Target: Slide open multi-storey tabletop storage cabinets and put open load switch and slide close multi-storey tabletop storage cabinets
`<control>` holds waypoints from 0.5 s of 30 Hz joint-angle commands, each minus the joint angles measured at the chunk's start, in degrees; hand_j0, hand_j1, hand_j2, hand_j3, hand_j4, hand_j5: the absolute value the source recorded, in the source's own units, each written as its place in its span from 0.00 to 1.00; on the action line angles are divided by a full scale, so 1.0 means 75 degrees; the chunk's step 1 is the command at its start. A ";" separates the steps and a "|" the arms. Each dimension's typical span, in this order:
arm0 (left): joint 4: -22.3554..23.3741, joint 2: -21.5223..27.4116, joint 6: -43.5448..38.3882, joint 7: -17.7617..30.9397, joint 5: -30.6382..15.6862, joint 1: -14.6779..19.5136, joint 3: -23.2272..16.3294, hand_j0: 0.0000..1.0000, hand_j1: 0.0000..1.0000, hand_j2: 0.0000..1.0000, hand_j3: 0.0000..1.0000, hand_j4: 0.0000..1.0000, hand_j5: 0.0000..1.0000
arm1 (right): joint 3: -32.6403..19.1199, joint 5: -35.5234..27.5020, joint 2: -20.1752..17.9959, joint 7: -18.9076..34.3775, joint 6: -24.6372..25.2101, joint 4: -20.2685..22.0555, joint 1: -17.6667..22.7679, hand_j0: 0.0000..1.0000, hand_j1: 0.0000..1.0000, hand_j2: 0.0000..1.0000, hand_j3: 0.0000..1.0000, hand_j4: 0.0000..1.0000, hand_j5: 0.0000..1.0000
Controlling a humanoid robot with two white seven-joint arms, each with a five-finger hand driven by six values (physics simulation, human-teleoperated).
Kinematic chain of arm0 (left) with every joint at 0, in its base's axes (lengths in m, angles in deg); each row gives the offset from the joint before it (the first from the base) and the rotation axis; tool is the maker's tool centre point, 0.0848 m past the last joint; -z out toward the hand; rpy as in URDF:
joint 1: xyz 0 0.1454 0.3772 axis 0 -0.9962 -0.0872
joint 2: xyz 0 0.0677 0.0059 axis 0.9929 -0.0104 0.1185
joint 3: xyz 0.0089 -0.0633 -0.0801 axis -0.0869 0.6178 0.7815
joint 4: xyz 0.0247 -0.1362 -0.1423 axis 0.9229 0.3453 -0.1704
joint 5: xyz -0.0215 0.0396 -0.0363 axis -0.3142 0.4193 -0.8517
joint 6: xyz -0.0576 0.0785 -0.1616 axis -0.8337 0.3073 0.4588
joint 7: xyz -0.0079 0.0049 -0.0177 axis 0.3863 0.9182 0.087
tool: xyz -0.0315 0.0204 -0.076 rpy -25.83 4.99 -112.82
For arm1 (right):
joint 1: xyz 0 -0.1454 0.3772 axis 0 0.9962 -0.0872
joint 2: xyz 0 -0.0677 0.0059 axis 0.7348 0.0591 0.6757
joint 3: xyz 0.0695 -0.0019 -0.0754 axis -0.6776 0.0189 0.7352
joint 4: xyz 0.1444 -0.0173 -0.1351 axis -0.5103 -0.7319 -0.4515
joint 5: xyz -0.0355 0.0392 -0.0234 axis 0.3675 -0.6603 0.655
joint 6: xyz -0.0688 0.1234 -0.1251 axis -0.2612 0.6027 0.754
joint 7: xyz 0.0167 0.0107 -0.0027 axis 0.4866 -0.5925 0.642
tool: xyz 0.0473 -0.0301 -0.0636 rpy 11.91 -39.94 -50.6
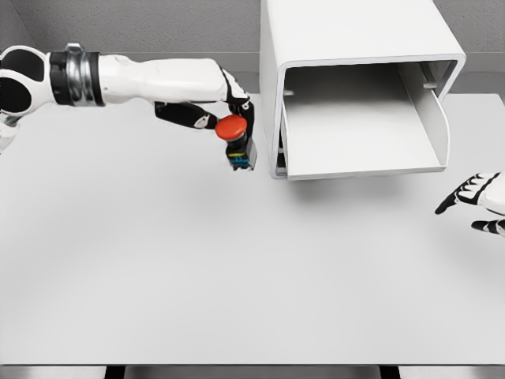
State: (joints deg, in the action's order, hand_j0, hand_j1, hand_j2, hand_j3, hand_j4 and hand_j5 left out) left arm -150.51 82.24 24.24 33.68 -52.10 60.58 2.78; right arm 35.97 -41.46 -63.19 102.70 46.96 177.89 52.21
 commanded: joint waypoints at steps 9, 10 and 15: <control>0.1969 -0.2285 -0.0022 0.0186 -0.0290 0.1054 -0.0546 0.39 0.39 0.39 0.39 0.39 0.39 | 0.0291 0.0183 -0.0018 -0.0002 0.0020 0.0004 -0.0012 0.68 0.68 0.68 0.68 0.68 0.68; 0.2331 -0.2496 -0.0022 0.0361 -0.0301 0.1229 -0.0546 0.39 0.39 0.39 0.39 0.39 0.39 | 0.0291 0.0183 -0.0018 -0.0002 0.0020 0.0004 -0.0012 0.68 0.68 0.68 0.68 0.68 0.68; 0.3048 -0.2954 -0.0022 0.0388 -0.0278 0.1488 -0.0452 0.54 0.54 0.54 0.54 0.54 0.54 | 0.0350 0.0194 -0.0018 -0.0002 0.0020 -0.0007 0.0000 0.68 0.68 0.68 0.68 0.68 0.68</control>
State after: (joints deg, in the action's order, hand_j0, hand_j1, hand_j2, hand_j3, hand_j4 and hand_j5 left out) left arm -129.96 61.73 24.26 36.35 -53.77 71.56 -0.89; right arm 38.38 -39.71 -63.26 102.70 46.94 177.89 52.29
